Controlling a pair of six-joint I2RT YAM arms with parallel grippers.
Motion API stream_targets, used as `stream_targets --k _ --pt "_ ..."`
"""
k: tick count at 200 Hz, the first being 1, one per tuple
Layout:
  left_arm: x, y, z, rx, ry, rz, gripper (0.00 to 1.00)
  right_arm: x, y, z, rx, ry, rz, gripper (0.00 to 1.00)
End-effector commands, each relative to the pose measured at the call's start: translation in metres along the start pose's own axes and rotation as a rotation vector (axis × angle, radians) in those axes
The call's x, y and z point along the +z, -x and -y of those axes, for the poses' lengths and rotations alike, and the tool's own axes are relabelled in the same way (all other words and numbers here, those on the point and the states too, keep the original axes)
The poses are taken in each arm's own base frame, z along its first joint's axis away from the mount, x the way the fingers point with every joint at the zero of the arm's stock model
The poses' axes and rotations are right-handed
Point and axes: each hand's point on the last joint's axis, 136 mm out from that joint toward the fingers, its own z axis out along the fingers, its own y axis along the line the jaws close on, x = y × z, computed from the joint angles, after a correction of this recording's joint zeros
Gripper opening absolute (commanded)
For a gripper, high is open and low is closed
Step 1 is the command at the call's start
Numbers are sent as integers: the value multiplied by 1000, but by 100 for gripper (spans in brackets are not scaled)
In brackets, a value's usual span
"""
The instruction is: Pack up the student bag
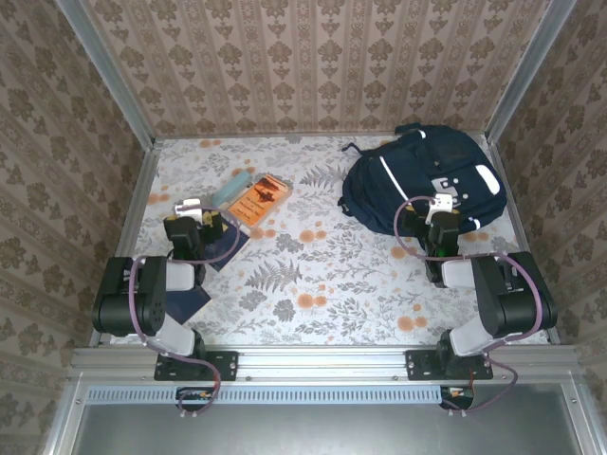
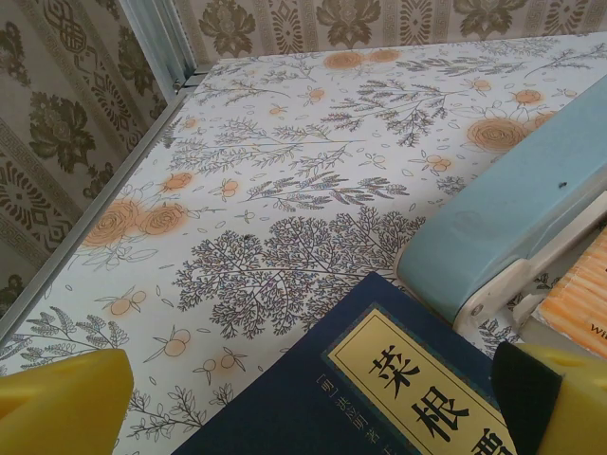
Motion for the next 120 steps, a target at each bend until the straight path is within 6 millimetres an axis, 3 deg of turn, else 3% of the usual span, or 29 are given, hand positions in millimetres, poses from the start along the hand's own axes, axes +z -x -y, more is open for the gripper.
stream_targets --k 1,120 --pt "4 5 0 8 -8 2 100 1 4 -2 17 15 17 100" --pt "4 4 0 -3 -28 -3 100 1 4 -2 17 15 14 100"
